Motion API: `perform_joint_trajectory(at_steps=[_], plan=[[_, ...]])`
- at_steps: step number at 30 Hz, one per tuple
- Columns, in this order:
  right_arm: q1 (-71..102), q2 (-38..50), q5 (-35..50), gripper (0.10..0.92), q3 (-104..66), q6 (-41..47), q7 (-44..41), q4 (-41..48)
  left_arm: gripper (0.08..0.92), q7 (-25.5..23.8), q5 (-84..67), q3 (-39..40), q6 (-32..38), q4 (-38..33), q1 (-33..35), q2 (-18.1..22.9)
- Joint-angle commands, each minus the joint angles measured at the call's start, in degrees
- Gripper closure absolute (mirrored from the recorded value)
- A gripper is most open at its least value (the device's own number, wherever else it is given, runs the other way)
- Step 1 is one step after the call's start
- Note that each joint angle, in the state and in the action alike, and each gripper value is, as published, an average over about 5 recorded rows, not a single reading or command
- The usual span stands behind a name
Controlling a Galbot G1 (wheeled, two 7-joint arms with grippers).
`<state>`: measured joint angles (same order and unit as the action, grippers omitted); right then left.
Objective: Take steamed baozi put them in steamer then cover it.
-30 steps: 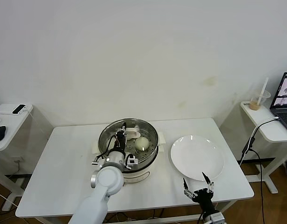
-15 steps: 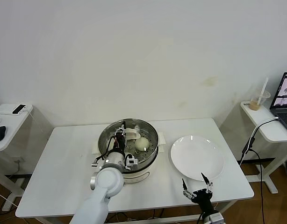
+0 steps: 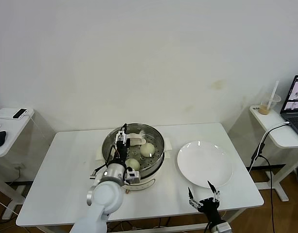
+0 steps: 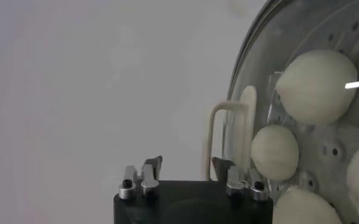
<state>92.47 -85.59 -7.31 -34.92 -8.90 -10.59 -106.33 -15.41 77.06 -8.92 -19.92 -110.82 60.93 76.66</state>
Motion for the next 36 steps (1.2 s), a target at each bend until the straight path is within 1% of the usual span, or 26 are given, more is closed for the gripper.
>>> perform_joint_trajectory(at_steps=[1, 3, 6, 7, 9, 12, 14, 16, 18, 21, 27, 30, 36], plan=[[0.17, 0.08, 0.34, 0.203, 0.0, -0.09, 0.08, 0.04, 0.201, 2.74, -5.75, -0.67, 2.77, -9.95, 7.46, -2.75], [0.23, 0.28, 0.54, 0.203, -0.04, -0.08, 0.07, 0.01, 0.186, 3.34, -7.27, -1.51, 3.26, -12.48, 9.15, -3.21], [0.37, 0.88, 1.06, 0.203, -0.11, -0.15, 0.04, -0.07, 0.178, 4.97, -10.92, -4.19, 4.45, -17.01, 13.67, -3.55], [0.43, 1.19, 1.35, 0.203, -0.13, -0.2, 0.03, -0.11, 0.178, 5.91, -12.93, -5.64, 5.16, -18.21, 15.73, -3.55], [0.49, 1.8, 1.99, 0.203, -0.18, -0.39, 0.05, -0.17, 0.177, 9.79, -19.72, -9.21, 6.95, -18.91, 19.71, -3.69], [0.26, 2.12, 3.71, 0.203, -0.03, -0.63, 0.57, -0.49, 0.177, 17.6, -39.45, -17.51, 11.95, -16.71, 24.94, -3.7], [0.14, 1.99, 4.88, 0.203, 0.13, -0.71, 1.08, -0.85, 0.177, 21.61, -55.23, -24.56, 16.78, -13.99, 27.7, -2.79], [0.26, 2.01, 5.41, 0.203, 0.26, -0.73, 1.37, -1.22, 0.177, 24.4, -68.02, -30.77, 21.48, -11.28, 29.71, -1.65], [0.46, 2.11, 5.37, 0.203, 0.39, -0.74, 1.48, -1.64, 0.177, 25.76, -76.43, -35.55, 24.39, -9.22, 31.49, -0.94], [0.98, 2.36, 5.28, 0.203, 0.64, -0.56, 1.44, -2.58, 0.177, 26.55, -82.89, -38.35, 26.04, -7.72, 34.85, 0.01], [2.68, 4.29, 6.62, 0.203, 0.82, 0.27, 0.64, -4.24, 0.177, 24.93, -89.78, -35.9, 26.66, -8.55, 43.3, 2.92], [2.96, 5.46, 7.74, 0.203, 0.77, 0.15, 0.52, -3.77, 0.177, 24.25, -91.16, -35.4, 26.57, -7.58, 44.92, 3.9], [3.38, 5.8, 6.84, 0.203, 1.54, -0.48, 0.81, -3.19, 0.177, 23.92, -93.98, -35.48, 26.59, -7.03, 46.32, 3.99]])
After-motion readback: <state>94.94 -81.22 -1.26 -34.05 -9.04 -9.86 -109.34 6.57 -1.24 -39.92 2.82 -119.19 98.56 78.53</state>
